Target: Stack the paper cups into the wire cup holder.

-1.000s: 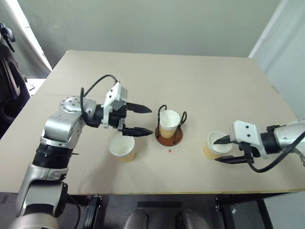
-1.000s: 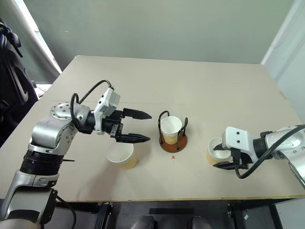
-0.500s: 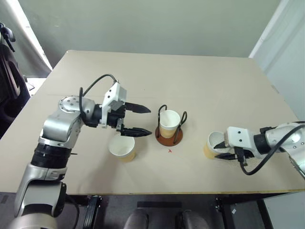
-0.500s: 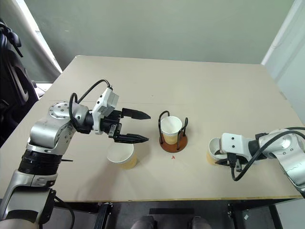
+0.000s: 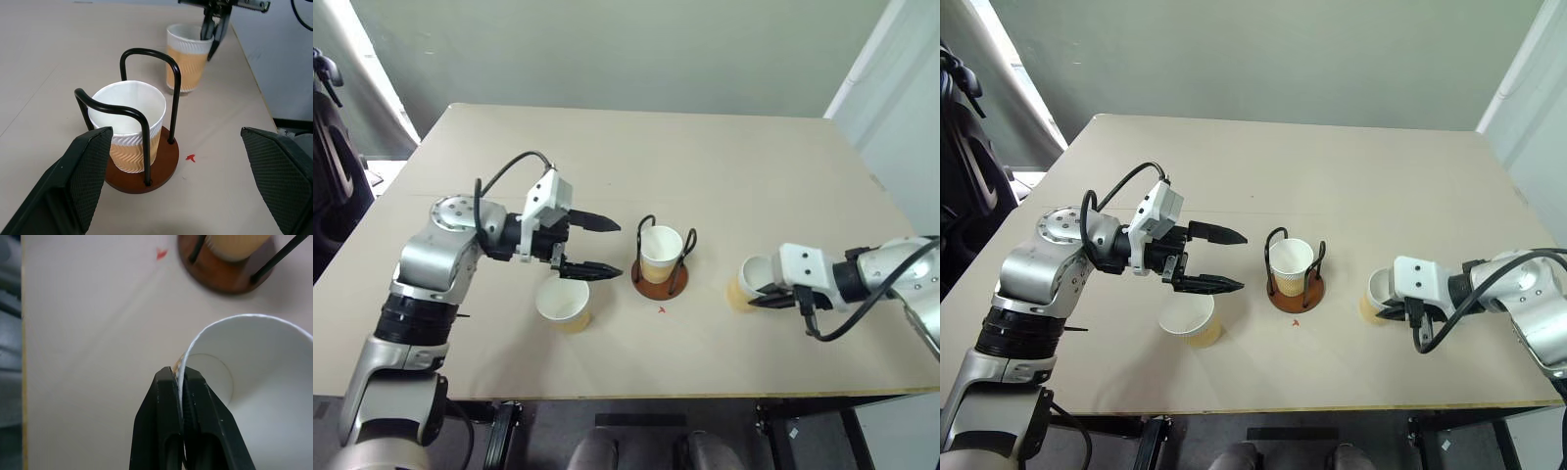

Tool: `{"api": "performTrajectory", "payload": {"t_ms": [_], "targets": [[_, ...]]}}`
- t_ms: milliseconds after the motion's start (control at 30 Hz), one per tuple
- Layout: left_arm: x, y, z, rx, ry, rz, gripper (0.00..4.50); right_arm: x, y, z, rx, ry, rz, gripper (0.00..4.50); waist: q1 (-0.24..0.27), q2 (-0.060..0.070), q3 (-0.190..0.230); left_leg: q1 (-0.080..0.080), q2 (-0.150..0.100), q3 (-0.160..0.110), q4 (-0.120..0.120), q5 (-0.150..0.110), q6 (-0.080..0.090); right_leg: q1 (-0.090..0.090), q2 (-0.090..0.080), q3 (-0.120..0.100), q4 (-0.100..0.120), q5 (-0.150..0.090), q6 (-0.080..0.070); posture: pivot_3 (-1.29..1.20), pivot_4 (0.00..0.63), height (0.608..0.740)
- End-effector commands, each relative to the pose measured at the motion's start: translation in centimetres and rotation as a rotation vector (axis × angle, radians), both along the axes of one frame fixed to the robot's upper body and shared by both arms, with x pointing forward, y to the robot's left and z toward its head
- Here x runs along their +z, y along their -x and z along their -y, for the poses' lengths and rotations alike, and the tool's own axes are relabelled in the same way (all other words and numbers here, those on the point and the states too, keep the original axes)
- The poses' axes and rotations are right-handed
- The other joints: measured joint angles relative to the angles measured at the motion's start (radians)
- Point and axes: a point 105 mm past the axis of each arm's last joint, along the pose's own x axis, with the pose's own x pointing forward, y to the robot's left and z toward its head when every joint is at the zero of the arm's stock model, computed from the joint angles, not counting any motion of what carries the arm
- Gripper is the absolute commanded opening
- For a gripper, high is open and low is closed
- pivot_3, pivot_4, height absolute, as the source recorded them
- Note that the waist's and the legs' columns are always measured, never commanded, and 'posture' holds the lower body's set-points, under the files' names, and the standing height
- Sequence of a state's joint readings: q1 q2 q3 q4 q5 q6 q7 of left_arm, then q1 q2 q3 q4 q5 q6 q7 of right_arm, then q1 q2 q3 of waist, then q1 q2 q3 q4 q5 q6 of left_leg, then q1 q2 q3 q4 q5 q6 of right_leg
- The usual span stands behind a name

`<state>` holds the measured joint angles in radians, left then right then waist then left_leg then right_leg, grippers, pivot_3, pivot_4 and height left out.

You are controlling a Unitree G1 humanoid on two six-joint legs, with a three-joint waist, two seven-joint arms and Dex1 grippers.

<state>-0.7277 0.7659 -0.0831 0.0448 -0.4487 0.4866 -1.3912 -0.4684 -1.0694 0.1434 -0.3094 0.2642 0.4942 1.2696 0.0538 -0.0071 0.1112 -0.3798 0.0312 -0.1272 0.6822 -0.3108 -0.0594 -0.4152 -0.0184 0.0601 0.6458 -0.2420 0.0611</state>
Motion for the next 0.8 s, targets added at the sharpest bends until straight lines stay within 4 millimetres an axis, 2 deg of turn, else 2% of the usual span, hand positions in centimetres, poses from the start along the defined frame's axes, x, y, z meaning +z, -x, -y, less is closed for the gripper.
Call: {"api": "performTrajectory", "payload": {"t_ms": [33, 167, 400, 567, 800], "targets": [[1.3, 0.0, -0.2, -0.001, -0.001, 0.054, 4.5, 3.6, -1.0, -0.4, -0.01, -0.063, 0.104, 0.04, -0.001, 0.0, 0.0, 0.0, 0.0, 0.0, 0.0, 0.0, 0.0, 0.0, 0.0, 0.0, 0.0, 0.0, 0.0, 0.0, 0.15, 0.74], [1.3, 0.0, -0.3, 0.002, -0.005, 0.055, 4.5, 7.5, -2.2, -1.2, -0.012, -0.128, 0.206, 0.04, -0.001, 0.0, 0.0, 0.0, 0.0, 0.0, 0.0, 0.0, 0.0, 0.0, 0.0, 0.0, 0.0, 0.0, 0.0, 0.0, 0.15, 0.74], [1.4, -0.2, -0.4, 0.003, -0.011, 0.057, 4.5, 11.9, -3.0, -3.4, 0.025, -0.246, 0.293, 0.04, 0.0, 0.0, 0.0, -0.001, 0.0, -0.001, 0.0, 0.0, 0.0, -0.001, 0.0, 0.0, -0.001, 0.0, 0.0, 0.0, 0.15, 0.74], [1.4, -0.3, -0.4, 0.003, -0.015, 0.059, 4.5, 12.4, -2.7, -6.1, 0.105, -0.284, 0.285, 0.04, -0.002, 0.0, 0.0, -0.001, 0.0, -0.001, -0.001, 0.0, 0.0, -0.001, 0.0, 0.0, -0.001, 0.0, 0.0, 0.0, 0.15, 0.74], [1.4, -0.2, -0.5, 0.009, -0.019, 0.063, 4.5, 11.2, -2.5, -8.6, 0.195, -0.281, 0.24, 0.04, -0.002, 0.0, 0.0, -0.001, 0.0, -0.001, 0.0, 0.0, 0.0, -0.002, 0.0, 0.0, -0.001, 0.0, 0.0, 0.0, 0.15, 0.74]]}}
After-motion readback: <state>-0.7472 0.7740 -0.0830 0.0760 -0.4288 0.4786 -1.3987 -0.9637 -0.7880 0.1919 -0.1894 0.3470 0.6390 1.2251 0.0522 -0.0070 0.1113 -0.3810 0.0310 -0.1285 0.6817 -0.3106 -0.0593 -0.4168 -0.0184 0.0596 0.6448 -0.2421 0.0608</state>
